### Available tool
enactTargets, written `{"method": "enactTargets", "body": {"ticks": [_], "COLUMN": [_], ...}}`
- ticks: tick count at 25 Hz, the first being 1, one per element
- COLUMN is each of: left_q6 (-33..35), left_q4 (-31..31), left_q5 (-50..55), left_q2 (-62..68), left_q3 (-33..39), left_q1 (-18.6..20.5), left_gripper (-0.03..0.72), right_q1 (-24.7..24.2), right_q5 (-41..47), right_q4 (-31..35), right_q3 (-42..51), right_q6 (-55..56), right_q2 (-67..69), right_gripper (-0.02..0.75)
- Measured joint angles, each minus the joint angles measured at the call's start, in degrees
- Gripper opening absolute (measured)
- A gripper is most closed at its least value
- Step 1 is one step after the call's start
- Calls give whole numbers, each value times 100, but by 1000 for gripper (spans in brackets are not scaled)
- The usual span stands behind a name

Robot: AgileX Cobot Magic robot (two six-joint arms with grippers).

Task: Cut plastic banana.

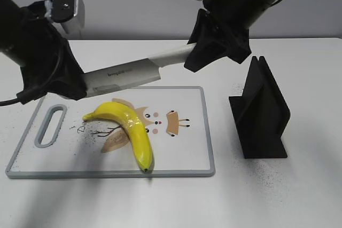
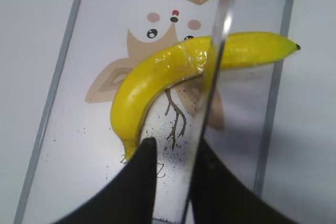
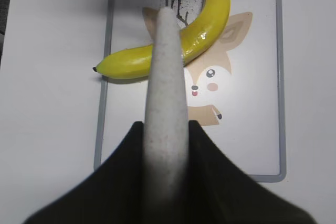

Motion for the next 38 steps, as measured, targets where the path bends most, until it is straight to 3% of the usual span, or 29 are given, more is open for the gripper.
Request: {"method": "enactTargets", "body": {"ticks": [4,7,13,18,27,38], "left_q6": [6,16,-26,-98,-785,-915], "left_q4": [8,62,196,224,604,320], "left_q5": [22,112,171,50,-386,-1107], "left_q2": [7,7,49,164,495,1601], "left_q3": [0,0,0,-4,-4,231], "left_q1": [-6,-6,-19,-272,-513,-531], "left_gripper": [71,10,-2,-7,-5,0], "right_q1": [-87,-167,-205,-205,-205,-220], "right_q5": [-46,2,62,28,-214,-627], "right_q4": [20,53,75,-129,-354,-534], "right_q3": [-6,-11,-22,-22,-22,-27], "right_q6": [-56,-119,-162,-95,-24,-104], "right_q2": [16,63,424,465,839,1999], "right_gripper": [163,163,163,163,164,186]}}
